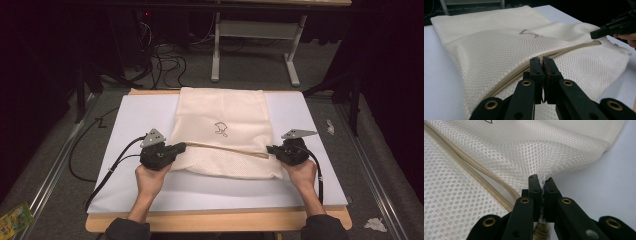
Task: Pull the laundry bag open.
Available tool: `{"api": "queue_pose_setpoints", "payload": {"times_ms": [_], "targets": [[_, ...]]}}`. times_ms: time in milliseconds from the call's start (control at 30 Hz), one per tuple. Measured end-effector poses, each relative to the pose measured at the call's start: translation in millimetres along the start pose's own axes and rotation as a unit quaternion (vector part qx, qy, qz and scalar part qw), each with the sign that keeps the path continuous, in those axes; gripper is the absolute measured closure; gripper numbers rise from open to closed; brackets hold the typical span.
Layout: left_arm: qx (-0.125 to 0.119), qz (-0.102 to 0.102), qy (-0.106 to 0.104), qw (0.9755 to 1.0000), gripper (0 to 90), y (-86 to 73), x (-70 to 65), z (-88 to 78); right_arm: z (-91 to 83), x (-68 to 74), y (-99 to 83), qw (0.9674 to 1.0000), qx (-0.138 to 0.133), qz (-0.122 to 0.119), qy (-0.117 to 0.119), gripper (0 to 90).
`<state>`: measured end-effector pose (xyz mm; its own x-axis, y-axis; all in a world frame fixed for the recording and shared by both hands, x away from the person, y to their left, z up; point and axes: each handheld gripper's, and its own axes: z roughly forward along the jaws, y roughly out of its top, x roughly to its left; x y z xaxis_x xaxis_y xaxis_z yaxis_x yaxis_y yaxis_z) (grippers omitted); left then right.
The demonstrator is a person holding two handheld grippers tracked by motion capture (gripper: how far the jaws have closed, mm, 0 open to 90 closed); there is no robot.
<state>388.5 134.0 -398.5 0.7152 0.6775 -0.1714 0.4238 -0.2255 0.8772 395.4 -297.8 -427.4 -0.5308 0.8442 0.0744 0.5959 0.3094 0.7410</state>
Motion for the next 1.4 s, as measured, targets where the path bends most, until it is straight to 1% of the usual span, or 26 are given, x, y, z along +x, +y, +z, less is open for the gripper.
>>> {"api": "queue_pose_setpoints", "payload": {"times_ms": [67, 200, 300, 367, 433, 633, 700, 900, 1033, 1200, 1267, 1300, 1333, 1367, 1400], "targets": [[-0.002, 0.002, 0.007, 1.0000, 87.5, -1.0, 1.5, -1.9, 0.0, -0.4, -0.1, 1.0000, -0.001, -0.001, -0.002, 88.2], [-0.003, -0.008, 0.007, 0.9999, 87.5, -4.1, 6.4, -4.8, 0.4, -1.1, -0.2, 1.0000, -0.001, -0.001, 0.000, 88.2], [-0.002, -0.004, 0.011, 0.9999, 87.5, -5.6, 6.1, -5.7, 0.4, 0.2, 0.5, 1.0000, -0.003, -0.002, 0.000, 88.2], [-0.003, -0.004, 0.017, 0.9998, 87.5, -7.0, 7.0, -6.5, 0.5, 0.2, 0.4, 1.0000, -0.004, -0.002, 0.000, 88.2], [-0.004, -0.008, 0.017, 0.9998, 87.5, -8.0, 9.9, -9.2, 0.9, -1.2, -0.2, 1.0000, -0.001, -0.002, -0.001, 88.2], [-0.008, -0.014, 0.028, 0.9995, 87.5, -9.8, 16.3, -18.8, -2.8, -3.7, -1.1, 1.0000, 0.000, 0.000, -0.006, 88.2], [-0.010, -0.019, 0.029, 0.9994, 87.5, -10.8, 18.4, -20.3, -2.7, -4.1, -1.4, 1.0000, -0.001, 0.001, -0.005, 88.2], [-0.011, -0.023, 0.029, 0.9992, 87.5, -13.0, 21.3, -20.8, -2.3, -3.2, -1.0, 1.0000, 0.002, 0.000, -0.004, 88.2], [-0.010, -0.023, 0.036, 0.9990, 87.5, -14.0, 23.1, -22.8, -3.9, -3.7, -1.0, 1.0000, -0.002, 0.000, -0.006, 88.2], [-0.012, -0.033, 0.043, 0.9985, 87.5, -16.9, 29.3, -28.1, -4.8, -5.4, -1.6, 1.0000, -0.003, 0.001, -0.009, 88.2], [-0.012, -0.033, 0.045, 0.9984, 87.5, -17.6, 30.1, -29.1, -5.7, -5.6, -1.1, 0.9999, -0.005, -0.002, -0.010, 88.2], [-0.012, -0.031, 0.047, 0.9983, 87.5, -18.1, 30.2, -29.8, -6.2, -5.2, -1.0, 0.9999, -0.005, 0.001, -0.009, 88.2], [-0.011, -0.031, 0.047, 0.9984, 87.5, -18.5, 30.7, -30.2, -6.0, -5.3, -1.0, 0.9999, -0.005, -0.001, -0.011, 88.2], [-0.011, -0.031, 0.046, 0.9984, 87.5, -19.2, 31.2, -30.3, -5.6, -5.7, -1.3, 1.0000, -0.005, 0.001, -0.008, 88.2], [-0.009, -0.031, 0.049, 0.9983, 87.5, -19.7, 31.3, -30.4, -5.4, -5.9, -1.4, 0.9999, -0.004, 0.002, -0.009, 88.2]]}}
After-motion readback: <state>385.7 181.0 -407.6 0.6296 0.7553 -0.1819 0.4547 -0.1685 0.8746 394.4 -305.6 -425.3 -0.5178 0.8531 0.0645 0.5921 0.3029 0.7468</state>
